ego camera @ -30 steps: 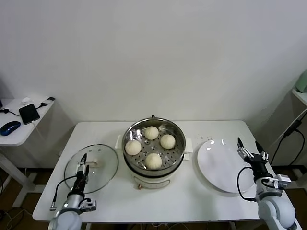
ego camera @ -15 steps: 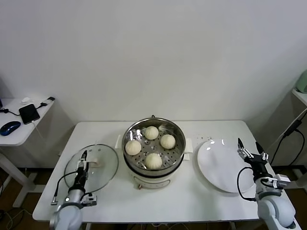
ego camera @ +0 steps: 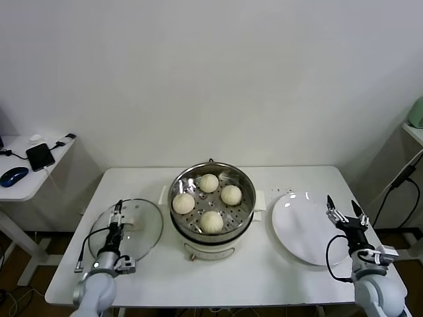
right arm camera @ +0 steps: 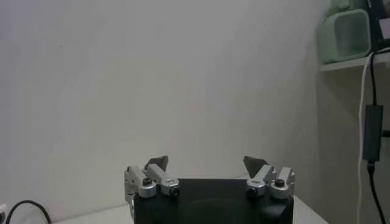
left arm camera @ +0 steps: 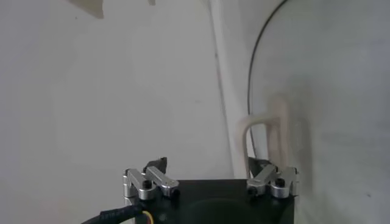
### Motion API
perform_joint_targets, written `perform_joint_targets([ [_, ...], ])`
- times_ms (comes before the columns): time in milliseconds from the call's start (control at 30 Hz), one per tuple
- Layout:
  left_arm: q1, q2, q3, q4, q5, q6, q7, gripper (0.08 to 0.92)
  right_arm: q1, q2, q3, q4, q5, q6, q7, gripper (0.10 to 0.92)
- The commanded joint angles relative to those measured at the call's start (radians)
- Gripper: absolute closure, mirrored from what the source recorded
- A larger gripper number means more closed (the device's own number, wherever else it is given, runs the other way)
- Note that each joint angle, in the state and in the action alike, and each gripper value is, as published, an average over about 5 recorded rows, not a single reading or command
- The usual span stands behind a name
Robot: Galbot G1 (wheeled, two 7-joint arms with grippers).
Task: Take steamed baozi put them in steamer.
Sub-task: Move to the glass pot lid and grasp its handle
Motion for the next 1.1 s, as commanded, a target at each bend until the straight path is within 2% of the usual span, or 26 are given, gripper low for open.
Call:
perform_joint_targets([
  [33, -0.042, 0.0, 0.0, 0.051, -0.01, 0.001, -0.001, 0.177, -0.004, 0.002, 0.0, -0.001, -0.003, 0.001, -0.001, 0.203],
  [400, -0.024, 0.009, -0.015, 0.066, -0.049, -0.02, -0.017, 0.199, -0.003, 0.001, -0.005, -0.004, -0.009, 0.0, -0.002, 0.202],
  [833, -0.03, 0.01, -0.013, 0.086, -0.073, -0.035, -0.021, 0.562, -0.002, 0.009, -0.011, -0.005, -0.043, 0.0, 0.002, 0.203],
  [967, -0.02, 0.002, -0.012, 0.06, -0.106, 0.021, -0.011, 0.675, 0.0, 0.009, -0.011, -0.004, -0.043, -0.002, 0.002, 0.203],
  [1100, 0.02, 0.0, 0.002, -0.044, -0.181, 0.122, 0.055, 0.786, 0.0, 0.008, -0.012, -0.002, -0.044, -0.002, 0.0, 0.203],
])
